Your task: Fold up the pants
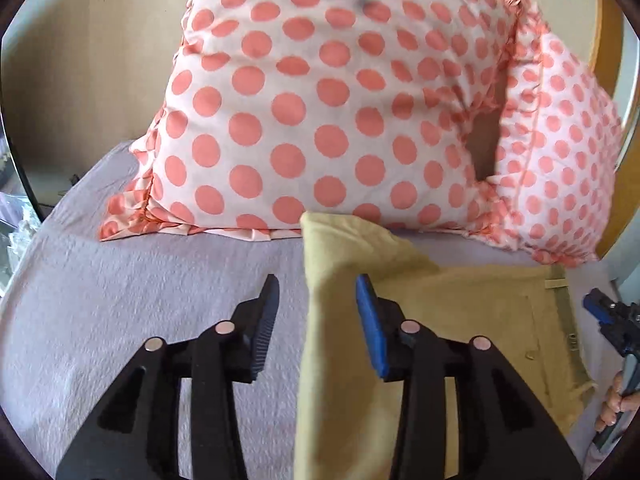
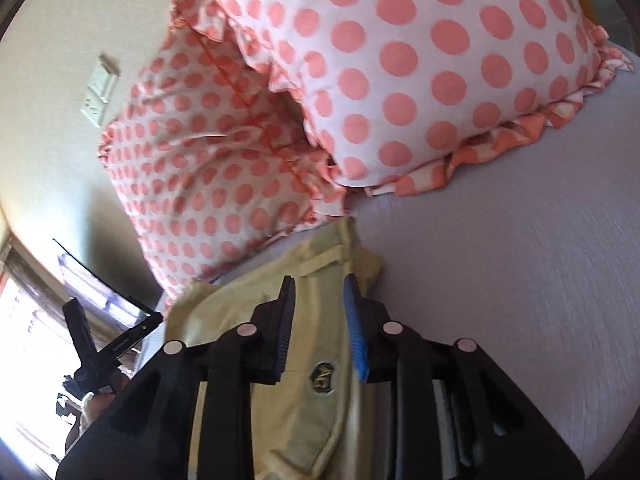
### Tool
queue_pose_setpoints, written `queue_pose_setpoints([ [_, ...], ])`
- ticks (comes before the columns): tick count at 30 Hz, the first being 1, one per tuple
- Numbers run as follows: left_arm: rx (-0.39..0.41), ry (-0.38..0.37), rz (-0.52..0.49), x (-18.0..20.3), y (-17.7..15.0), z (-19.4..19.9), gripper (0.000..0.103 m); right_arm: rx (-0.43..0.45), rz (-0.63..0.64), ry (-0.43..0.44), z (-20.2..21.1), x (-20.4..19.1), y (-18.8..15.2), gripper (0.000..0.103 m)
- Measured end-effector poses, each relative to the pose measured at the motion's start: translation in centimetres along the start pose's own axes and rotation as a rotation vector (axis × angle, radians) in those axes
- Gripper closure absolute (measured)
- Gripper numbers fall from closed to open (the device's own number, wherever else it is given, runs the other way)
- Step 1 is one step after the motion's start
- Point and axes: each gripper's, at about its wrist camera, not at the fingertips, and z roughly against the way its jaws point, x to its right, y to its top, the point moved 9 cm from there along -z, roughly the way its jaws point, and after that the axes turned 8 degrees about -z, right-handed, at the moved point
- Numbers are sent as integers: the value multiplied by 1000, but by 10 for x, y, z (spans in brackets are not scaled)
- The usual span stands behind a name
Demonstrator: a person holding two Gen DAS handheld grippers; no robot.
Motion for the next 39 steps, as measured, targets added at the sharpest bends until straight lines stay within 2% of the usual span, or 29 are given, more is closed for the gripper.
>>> queue_pose_setpoints([
  [3, -15, -155, -25, 31, -11, 14, 51, -72, 36, 49, -8, -22, -19, 40],
  [5, -72, -188, -47, 51, -22, 1, 48, -133, 36, 30, -22, -24, -33, 30],
  [8, -189, -142, -30, 54, -46, -37, 50, -184, -7, -54, -41, -6, -47, 27],
  [9, -213, -119, -14, 50, -53, -46, 56, -172, -29, -42, -40, -4, -46, 27],
  [10, -176, -85, -12, 46, -52, -43, 58, -177, -47, -44, -37, -4, -46, 27],
  [11, -175, -54, -20, 44, -54, -37, 57, -180, -57, -61, -31, -4, -48, 27],
  [12, -176, -47, -34, 45, -58, -28, 57, -168, -48, -84, -22, -7, -50, 22],
  [13, -161, -50, -49, 46, -62, -16, 55, -145, -16, -111, -12, -10, -54, 13],
  [15, -119, -23, -100, 47, -75, 15, 36, -77, 110, -165, 11, -20, -69, 4],
  [16, -101, -1, -127, 47, -85, 32, 21, -51, 166, -188, 22, -24, -79, 1],
  [17, -86, 19, -153, 47, -97, 47, 15, -27, 216, -215, 31, -27, -93, 1],
  [19, -78, 54, -183, 48, -125, 73, 9, -8, 292, -257, 40, -31, -122, 1],
  [23, -117, 35, -175, 55, -174, 91, 8, -12, 405, -331, 43, -28, -177, 1],
  [25, -135, 56, -151, 54, -188, 90, 8, -14, 433, -369, 40, -25, -192, 1],
  [31, -95, 55, -92, 53, -193, 97, 2, -7, 427, -416, 36, -17, -209, 1],
  [36, -85, 131, -177, 59, -199, 94, 2, 13, 472, -488, 35, -14, -213, 1],
  [39, -64, 133, -162, 58, -200, 96, 2, 37, 474, -500, 35, -13, -213, 1],
])
